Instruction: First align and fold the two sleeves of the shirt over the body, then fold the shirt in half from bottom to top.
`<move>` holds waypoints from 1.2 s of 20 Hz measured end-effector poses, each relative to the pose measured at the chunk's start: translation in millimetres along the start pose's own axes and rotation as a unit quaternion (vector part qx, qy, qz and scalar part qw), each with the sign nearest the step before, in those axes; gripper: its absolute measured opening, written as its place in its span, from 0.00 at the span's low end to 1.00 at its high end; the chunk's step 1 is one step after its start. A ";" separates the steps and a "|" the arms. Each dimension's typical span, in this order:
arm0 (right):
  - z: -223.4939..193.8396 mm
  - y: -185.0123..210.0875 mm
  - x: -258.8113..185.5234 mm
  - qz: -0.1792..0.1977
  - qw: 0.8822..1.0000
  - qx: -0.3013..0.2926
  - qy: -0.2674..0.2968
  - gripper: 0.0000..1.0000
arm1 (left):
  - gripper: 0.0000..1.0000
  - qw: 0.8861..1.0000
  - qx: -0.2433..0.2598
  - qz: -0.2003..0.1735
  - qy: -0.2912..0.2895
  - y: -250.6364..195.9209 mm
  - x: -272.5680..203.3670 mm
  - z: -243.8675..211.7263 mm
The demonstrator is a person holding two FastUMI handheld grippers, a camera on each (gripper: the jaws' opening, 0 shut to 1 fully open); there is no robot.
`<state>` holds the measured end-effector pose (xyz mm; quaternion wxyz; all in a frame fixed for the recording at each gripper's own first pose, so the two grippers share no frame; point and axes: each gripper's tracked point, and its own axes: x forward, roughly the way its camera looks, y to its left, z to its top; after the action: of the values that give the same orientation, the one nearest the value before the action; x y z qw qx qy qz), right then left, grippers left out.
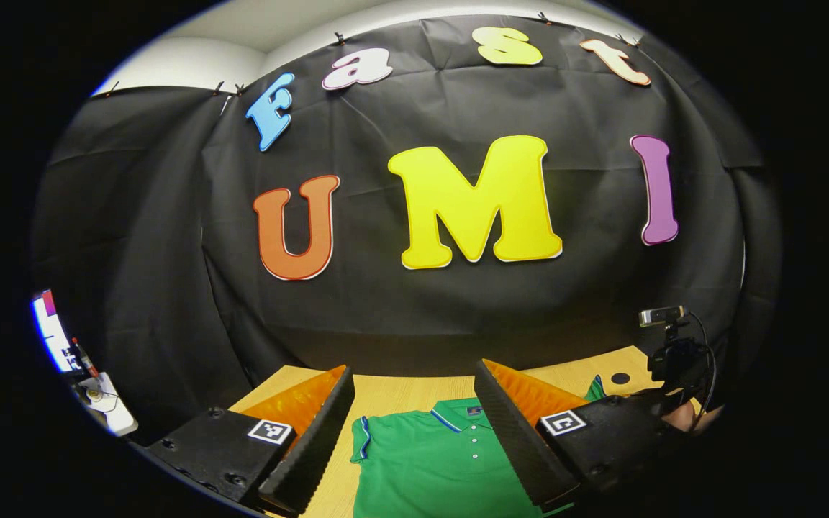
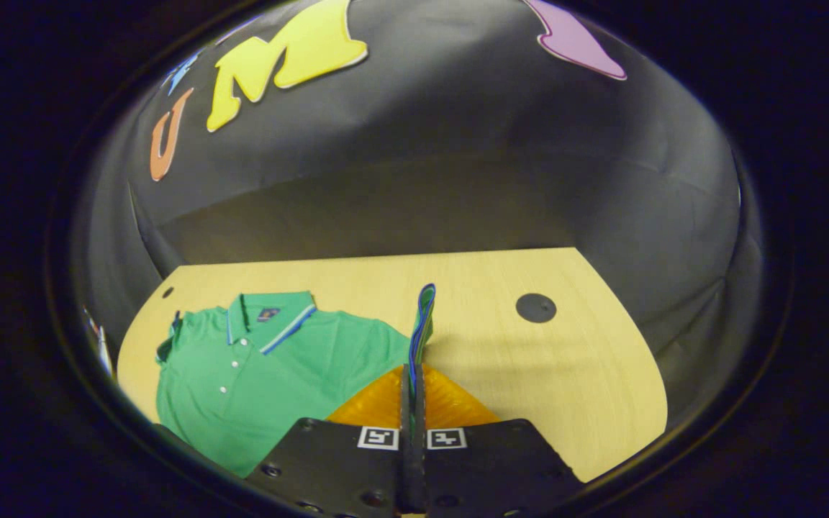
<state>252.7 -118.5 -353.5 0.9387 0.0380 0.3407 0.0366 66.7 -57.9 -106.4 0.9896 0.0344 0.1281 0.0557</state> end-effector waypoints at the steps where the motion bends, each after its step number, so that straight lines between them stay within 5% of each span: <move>1: 5.4 11.3 -4.3 0.002 1.000 -0.001 0.000 0.00 | 1.00 1.000 -0.004 0.001 0.000 4.8 -1.5 -0.5; 9: 6.7 122.3 -0.5 0.021 0.999 -0.009 0.022 0.00 | 0.94 0.999 -0.013 0.047 -0.006 82.3 -24.9 -4.3; 15: -9.2 195.8 11.6 0.046 0.998 -0.015 0.033 0.00 | 1.00 0.997 -0.023 0.080 0.003 139.1 -41.3 -13.6; 17: -6.1 217.4 6.4 0.061 0.998 -0.016 0.020 0.14 | 1.00 0.996 -0.023 0.082 0.002 149.0 -43.8 -15.4; 22: 12.5 239.4 -33.8 0.066 0.997 -0.030 -0.023 0.86 | 1.00 0.997 -0.037 0.066 0.001 164.8 -35.4 -22.7; 24: 22.5 239.4 -58.7 0.061 0.997 -0.030 -0.041 0.95 | 1.00 0.998 -0.044 0.039 0.001 156.9 -24.1 -27.2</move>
<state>212.0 113.0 -275.8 0.9488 0.0318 0.2973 0.1021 20.6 96.3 -113.8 0.9870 -0.0038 0.1253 0.1002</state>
